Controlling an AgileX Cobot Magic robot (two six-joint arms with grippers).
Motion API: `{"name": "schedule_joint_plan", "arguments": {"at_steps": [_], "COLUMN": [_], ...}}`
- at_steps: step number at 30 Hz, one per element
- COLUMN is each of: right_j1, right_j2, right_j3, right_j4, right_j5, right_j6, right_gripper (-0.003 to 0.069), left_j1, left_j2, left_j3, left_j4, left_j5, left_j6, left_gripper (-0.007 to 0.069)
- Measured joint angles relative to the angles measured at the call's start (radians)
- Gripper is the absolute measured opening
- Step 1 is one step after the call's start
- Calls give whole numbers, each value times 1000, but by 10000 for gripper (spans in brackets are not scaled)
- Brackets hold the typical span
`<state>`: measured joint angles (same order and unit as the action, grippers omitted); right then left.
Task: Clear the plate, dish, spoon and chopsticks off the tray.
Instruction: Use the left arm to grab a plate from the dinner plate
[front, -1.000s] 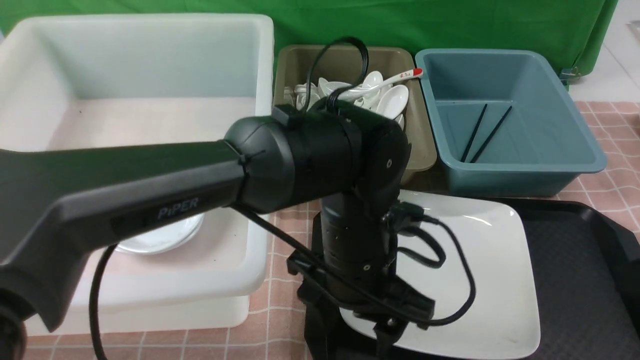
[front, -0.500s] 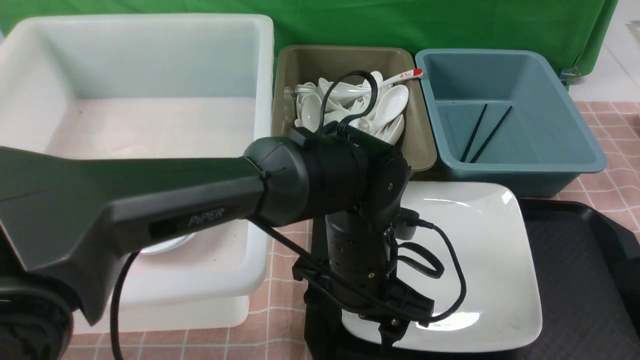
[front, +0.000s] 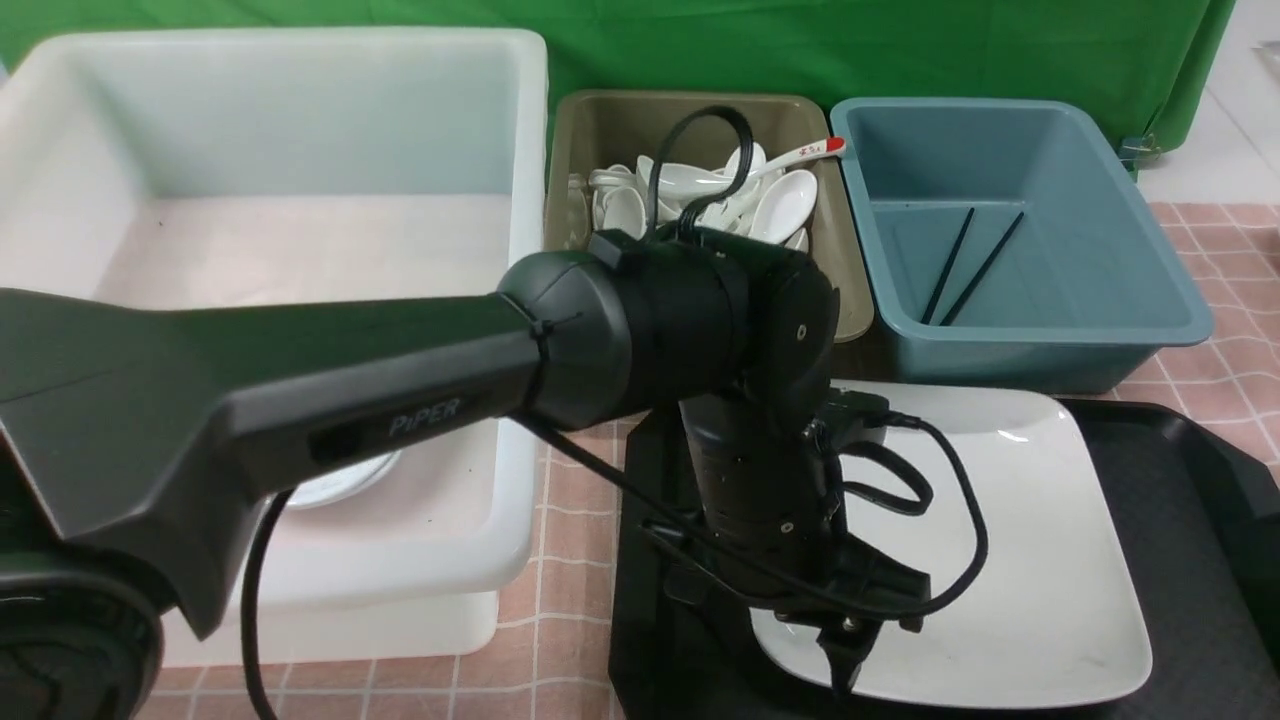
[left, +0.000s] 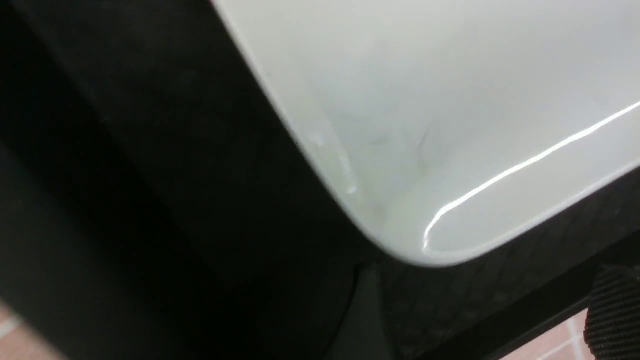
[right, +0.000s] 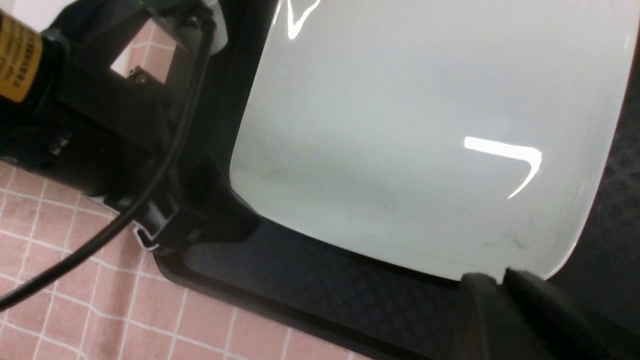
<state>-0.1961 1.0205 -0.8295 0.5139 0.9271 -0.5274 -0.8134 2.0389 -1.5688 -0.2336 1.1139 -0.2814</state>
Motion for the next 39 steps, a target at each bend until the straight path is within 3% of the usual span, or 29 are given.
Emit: {"name": "schedule_joint_plan", "arguments": {"at_steps": [3,11,30,34,39], "right_j1": [0,0,0,0,0], "right_j2": [0,0,0,0,0], "right_j3": [0,0,0,0,0], "right_j4": [0,0,0,0,0], "right_j5": [0,0,0,0,0], "right_j6": [0,0,3,3,3], "right_gripper": [105,111,115,115,119], "left_j1": [0,0,1,0,0], "left_j2": [0,3,21,30,46], "left_j3": [2,38,162,168,169], "left_j4": [31,52,-214,-271,-328], "left_j5": [14,-170,-422,-501,-536], "left_j6": [-42,-157,-193,-194,-194], "left_gripper": [509,509,502,456,341]}}
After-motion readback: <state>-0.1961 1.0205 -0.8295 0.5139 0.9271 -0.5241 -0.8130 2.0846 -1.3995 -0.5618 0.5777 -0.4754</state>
